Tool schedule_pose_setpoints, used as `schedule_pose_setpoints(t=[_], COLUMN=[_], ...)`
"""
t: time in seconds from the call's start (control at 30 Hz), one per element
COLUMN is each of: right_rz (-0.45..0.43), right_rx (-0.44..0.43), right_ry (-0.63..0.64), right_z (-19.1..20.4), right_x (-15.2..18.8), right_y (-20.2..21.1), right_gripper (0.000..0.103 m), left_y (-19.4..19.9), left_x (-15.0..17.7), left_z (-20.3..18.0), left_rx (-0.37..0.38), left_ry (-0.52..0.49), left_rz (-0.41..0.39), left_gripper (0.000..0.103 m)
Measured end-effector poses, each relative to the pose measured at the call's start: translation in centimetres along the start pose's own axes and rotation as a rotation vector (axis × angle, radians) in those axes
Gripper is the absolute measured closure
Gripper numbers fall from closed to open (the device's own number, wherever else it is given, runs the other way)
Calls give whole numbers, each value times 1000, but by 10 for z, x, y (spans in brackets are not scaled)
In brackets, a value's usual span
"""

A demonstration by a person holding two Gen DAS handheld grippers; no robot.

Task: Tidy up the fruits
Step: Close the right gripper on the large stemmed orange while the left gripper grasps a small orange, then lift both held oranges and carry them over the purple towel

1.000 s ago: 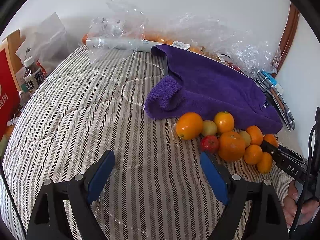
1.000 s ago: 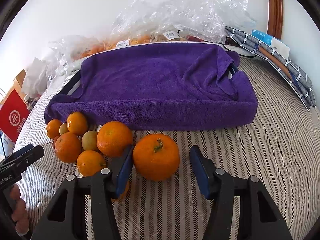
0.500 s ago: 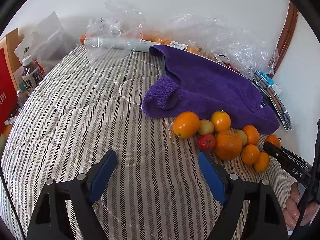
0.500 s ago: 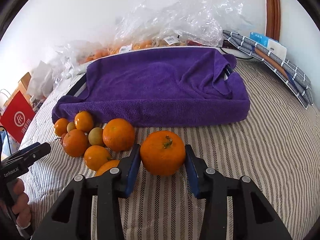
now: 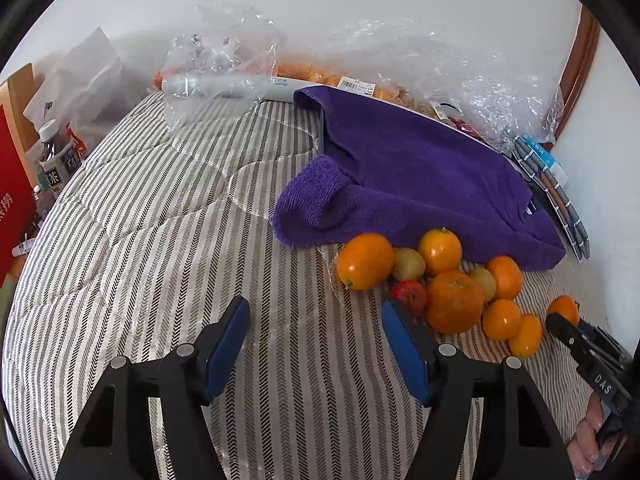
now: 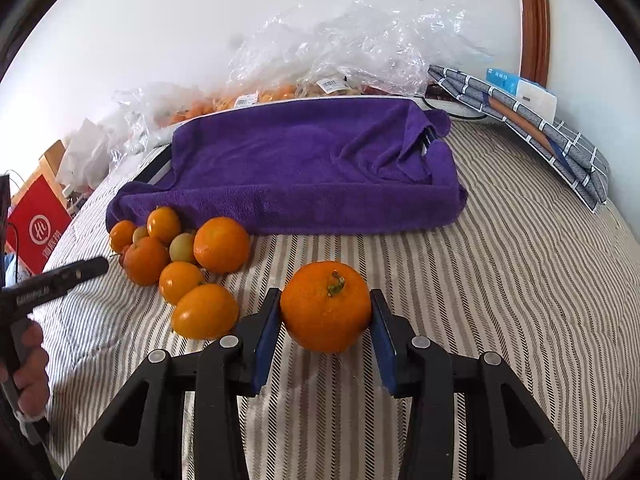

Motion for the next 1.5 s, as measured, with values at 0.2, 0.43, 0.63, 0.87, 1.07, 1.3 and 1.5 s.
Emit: schedule_pose_setpoints(t=[0.2,0.43,0.63,0.87,1.07,1.3,1.5], right_rz=[-5,7,41,59,52,12,-12], right_rx=[-34,-53,-79,-77,-90,-112,-112], right_ry=[-14,-12,-11,39,49,51,0], right_z=[-2,0,1,6,10,15,16], right_x=[2,2,6,10,11,7,0], right_y=[4,-1,-6,-8,-6,1,9], right_gripper=[60,60,60,58,60,60,61], left_y=[-15,-24,-24,-22,-19,-14,-4], left_x=[-7,-12,-12,-13,-15,-19,-23], left_z=[-11,-30,-29,-28,-31,-29,-25], left_rx=[-11,-1,36,92,135,146,132], left_ry=[-28,-68,-22,21,37,63,81], left_rz=[12,-20,-42,-56,-69,-102,-129], left_gripper=[46,67,73,73,73,73,73])
Point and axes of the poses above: each gripper's, at about its wrist camera, not at the fingertips, and y roughly against the way its jaws point, z to its left, x to its underside, the point moved 10 cm from there along -y, roughly the way its jaws point, and after that the axes turned 14 degrees about -z, right-handed, at the moved point
